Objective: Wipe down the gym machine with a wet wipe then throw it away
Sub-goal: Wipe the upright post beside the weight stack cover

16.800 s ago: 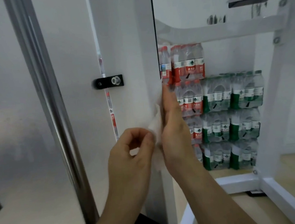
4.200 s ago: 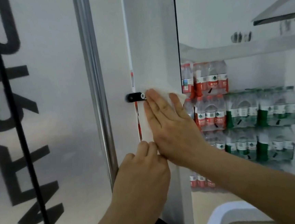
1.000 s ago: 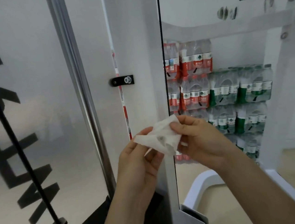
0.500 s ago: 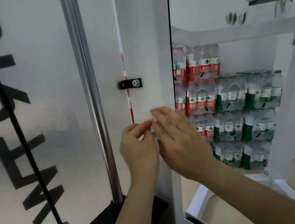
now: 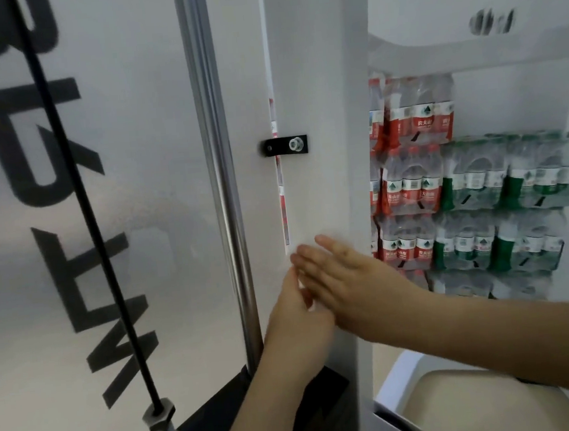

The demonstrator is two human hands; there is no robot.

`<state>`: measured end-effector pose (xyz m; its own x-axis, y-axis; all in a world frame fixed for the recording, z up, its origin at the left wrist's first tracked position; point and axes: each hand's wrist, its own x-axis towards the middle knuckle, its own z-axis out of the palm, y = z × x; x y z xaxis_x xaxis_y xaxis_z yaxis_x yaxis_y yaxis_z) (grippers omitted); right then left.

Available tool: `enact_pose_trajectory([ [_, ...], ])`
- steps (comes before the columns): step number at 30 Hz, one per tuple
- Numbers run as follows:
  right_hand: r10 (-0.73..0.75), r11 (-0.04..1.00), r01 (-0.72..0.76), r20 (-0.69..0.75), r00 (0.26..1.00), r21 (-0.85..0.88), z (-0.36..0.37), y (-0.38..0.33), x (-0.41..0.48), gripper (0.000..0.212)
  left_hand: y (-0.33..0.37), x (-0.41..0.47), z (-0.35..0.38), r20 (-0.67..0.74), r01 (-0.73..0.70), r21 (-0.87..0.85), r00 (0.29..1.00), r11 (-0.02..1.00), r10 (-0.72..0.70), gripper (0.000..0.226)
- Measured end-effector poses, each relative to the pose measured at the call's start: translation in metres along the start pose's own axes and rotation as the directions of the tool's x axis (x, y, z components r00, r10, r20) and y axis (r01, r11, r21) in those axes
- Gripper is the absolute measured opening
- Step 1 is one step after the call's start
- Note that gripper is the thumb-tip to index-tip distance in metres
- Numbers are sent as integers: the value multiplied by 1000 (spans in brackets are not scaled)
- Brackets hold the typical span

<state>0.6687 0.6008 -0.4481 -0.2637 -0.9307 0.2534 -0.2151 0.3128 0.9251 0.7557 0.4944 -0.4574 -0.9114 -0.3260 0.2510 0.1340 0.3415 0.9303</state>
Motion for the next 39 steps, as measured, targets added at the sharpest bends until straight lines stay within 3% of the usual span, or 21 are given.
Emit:
enact_pose_trajectory([
  [2, -32, 999, 35, -68, 997, 36, -5, 17, -2, 62, 3, -12, -1, 58, -39, 143, 998, 989, 31, 68],
  [8, 200, 979, -186, -237, 951, 80, -16, 91, 15, 46, 35, -10, -14, 29, -278, 392, 957, 877, 290, 74],
  [11, 138, 986, -114, -222, 965, 118, -11, 68, 3, 53, 38, -5, -17, 69, -347, 427, 933, 835, 353, 63],
  [13, 107, 991, -85, -230, 967, 105, -14, 79, 0, 47, 37, -3, -17, 99, -360, 441, 930, 822, 354, 66],
  [18, 345, 938, -340, -298, 890, 71, -37, 144, 20, 44, 56, 6, -20, 47, -372, 423, 920, 826, 390, 83],
  [24, 386, 922, -356, -284, 878, 154, -50, 163, 39, 43, 80, 23, -23, -16, -469, 501, 835, 727, 550, 90],
  [29, 366, 930, -356, -279, 888, 85, -57, 191, 62, 54, 92, 41, -26, -25, -411, 485, 876, 772, 482, 87],
  [35, 163, 987, -161, -179, 970, 26, -47, 160, 46, 51, 90, 39, -27, -36, -425, 470, 866, 773, 498, 84],
  [39, 293, 950, -306, -168, 941, -63, -65, 215, 56, 58, 101, 39, -30, -52, -396, 444, 884, 804, 464, 84],
])
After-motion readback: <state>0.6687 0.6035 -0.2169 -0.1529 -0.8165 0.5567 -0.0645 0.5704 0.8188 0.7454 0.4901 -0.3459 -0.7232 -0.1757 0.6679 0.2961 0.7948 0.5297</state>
